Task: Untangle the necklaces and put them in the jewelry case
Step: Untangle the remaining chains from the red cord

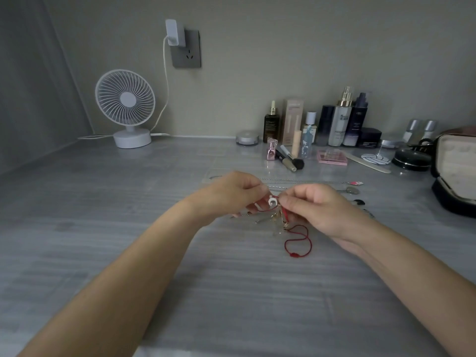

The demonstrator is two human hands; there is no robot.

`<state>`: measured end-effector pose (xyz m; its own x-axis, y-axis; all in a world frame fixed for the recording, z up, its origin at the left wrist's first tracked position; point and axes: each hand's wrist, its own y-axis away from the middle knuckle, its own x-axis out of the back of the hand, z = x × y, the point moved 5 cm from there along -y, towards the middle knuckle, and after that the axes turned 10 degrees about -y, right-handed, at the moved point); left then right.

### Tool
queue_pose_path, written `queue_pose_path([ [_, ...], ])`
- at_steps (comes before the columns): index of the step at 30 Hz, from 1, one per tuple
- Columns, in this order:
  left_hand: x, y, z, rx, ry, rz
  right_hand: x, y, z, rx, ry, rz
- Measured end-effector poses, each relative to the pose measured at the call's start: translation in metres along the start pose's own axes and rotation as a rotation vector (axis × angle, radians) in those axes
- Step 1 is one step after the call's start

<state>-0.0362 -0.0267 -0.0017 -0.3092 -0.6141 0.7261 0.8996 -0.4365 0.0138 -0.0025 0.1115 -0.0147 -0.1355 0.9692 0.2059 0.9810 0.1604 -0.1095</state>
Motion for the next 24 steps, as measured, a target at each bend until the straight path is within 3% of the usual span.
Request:
queue_pose_path([
  [6,-0.006,-0.001,-0.006,0.028,-0.067,-0.023,0.008,0.001,-0.003,-0.049,-0.162,0.052],
  [11,-0.014,0.004,0.0,0.01,-0.024,-0.165,0.01,0.0,-0.001,-0.109,-0.27,0.066],
  [24,-0.003,0.006,0.004,0.051,0.179,-0.078,0.013,0.003,0.001,-0.268,-0.307,0.073],
])
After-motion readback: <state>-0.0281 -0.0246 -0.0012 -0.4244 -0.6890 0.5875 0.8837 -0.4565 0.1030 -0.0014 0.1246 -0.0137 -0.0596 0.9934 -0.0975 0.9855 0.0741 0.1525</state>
